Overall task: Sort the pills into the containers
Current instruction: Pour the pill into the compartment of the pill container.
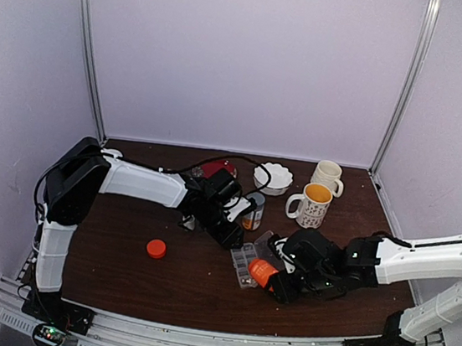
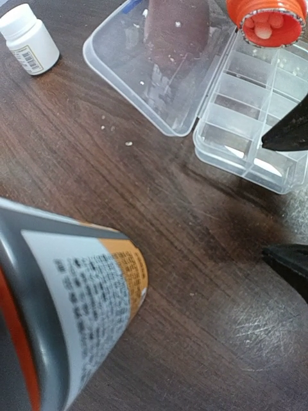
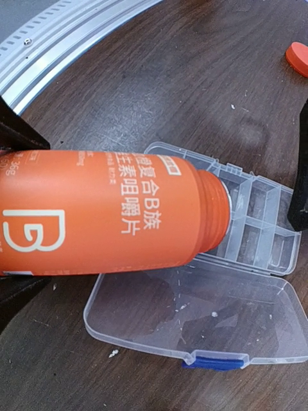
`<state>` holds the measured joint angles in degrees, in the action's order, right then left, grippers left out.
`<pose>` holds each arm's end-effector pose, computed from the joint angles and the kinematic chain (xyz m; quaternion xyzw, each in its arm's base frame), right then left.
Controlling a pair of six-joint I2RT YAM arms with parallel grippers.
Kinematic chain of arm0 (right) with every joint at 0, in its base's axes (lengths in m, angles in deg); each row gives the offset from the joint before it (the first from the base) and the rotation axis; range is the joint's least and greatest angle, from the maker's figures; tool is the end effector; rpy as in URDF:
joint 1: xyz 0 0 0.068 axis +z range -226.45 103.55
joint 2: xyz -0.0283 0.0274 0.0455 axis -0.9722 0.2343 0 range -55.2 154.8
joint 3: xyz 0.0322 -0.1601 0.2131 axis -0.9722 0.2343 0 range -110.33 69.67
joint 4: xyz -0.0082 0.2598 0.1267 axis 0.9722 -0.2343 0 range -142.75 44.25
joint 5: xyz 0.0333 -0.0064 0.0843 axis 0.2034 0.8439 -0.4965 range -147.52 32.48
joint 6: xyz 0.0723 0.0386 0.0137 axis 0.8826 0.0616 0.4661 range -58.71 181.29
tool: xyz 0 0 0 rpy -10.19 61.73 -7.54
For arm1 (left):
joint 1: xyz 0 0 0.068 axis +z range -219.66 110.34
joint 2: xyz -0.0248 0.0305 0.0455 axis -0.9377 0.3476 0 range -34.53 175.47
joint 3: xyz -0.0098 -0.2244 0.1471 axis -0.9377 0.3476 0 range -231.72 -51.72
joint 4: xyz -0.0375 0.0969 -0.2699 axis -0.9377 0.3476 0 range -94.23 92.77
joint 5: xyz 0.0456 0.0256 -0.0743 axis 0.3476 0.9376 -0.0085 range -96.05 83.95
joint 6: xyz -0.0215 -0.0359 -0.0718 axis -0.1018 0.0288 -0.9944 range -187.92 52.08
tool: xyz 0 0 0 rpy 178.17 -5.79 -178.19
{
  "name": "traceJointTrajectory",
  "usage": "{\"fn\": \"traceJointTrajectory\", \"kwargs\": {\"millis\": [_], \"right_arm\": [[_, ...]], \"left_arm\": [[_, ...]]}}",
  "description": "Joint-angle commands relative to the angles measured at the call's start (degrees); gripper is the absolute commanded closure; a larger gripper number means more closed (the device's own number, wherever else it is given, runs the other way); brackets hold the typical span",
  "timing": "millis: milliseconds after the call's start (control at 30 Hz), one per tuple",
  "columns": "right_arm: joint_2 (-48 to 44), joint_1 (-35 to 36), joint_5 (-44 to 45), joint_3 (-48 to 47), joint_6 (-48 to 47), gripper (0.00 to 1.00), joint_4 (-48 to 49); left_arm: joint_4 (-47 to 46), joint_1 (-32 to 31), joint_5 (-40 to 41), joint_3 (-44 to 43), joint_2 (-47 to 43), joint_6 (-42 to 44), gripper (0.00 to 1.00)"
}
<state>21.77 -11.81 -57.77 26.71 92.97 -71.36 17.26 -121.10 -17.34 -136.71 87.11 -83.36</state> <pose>0.1267 0.2682 0.1363 -0.2743 0.9252 0.1967 0.1733 0.2935 -0.3909 0.0955 0.3214 0.9018 -0.2294 0.1758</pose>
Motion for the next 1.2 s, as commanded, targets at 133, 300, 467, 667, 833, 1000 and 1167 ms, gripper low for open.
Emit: {"fn": "traceJointTrajectory", "kwargs": {"millis": [133, 300, 467, 667, 833, 1000, 1167], "right_arm": [[-0.5, 0.6, 1.6, -2.6, -0.3, 1.00, -2.7], [0.7, 0.7, 2.1, -3.6, -1.0, 1.00, -4.8], [1.5, 0.5, 1.1, -4.4, -1.5, 1.00, -6.2], [2.3, 0.4, 1.0, -5.4, -1.9, 1.00, -7.5], [-0.5, 0.4, 0.4, -3.2, -0.7, 1.00, -3.6], [1.2, 0.5, 0.4, -4.6, -1.4, 1.00, -5.0], [-0.4, 0.4, 1.3, -4.4, -1.2, 1.00, -5.5]], "left_arm": [[1.4, -0.2, 0.4, -1.3, 1.8, 0.7, 0.48], [1.4, -0.2, 0.4, -1.5, 1.8, 0.7, 0.48], [1.8, -0.2, 0.4, -1.7, 1.9, 0.9, 0.48], [2.1, -0.2, 0.6, -2.0, 2.0, 1.0, 0.48], [2.2, -0.3, 0.9, -2.0, 2.0, 1.0, 0.48], [2.2, -0.4, 1.2, -2.0, 2.1, 0.8, 0.48], [2.3, -0.5, 1.4, -2.0, 2.1, 1.0, 0.49]]}}
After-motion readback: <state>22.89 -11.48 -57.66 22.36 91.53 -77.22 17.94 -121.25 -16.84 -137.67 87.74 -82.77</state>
